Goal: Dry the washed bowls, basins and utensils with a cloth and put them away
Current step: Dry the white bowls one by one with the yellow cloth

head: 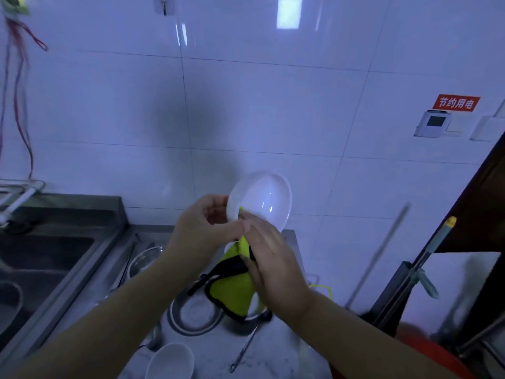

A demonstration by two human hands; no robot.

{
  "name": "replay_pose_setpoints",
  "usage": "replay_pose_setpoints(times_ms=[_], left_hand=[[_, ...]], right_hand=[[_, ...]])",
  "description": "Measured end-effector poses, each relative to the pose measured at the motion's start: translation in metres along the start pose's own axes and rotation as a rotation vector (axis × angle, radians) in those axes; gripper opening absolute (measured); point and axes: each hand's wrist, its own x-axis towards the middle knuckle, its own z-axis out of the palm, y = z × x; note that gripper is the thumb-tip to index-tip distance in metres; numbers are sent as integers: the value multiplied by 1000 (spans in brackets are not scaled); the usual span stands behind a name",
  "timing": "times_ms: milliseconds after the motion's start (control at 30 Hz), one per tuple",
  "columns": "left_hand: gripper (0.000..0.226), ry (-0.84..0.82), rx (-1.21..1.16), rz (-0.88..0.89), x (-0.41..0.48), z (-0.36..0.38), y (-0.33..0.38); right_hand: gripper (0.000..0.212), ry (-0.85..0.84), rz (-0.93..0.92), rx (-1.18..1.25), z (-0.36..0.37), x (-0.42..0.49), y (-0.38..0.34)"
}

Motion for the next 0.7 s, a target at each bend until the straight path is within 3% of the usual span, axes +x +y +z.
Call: replay_pose_setpoints(times_ms=[200,333,400,500,600,700], left_hand=[[32,-160,195,43,9,-15,36],[38,-92,60,87,8,-2,33],[48,-75,21,107,2,8,23],[45,-44,-11,127,-1,12,20],[52,-75,108,165,-1,4,27],[42,-145,302,173,3,-6,44]], right_hand=[[23,-54,-426,-241,-27,9,49],[25,49,-298,-251,-28,21,44],[27,119,-183,-183,-22,23,29],[31,178,-91,-76,-14,22,12],[33,139,-162,-42,-16,15,18],[29,15,-443,-203,-31,16,45]])
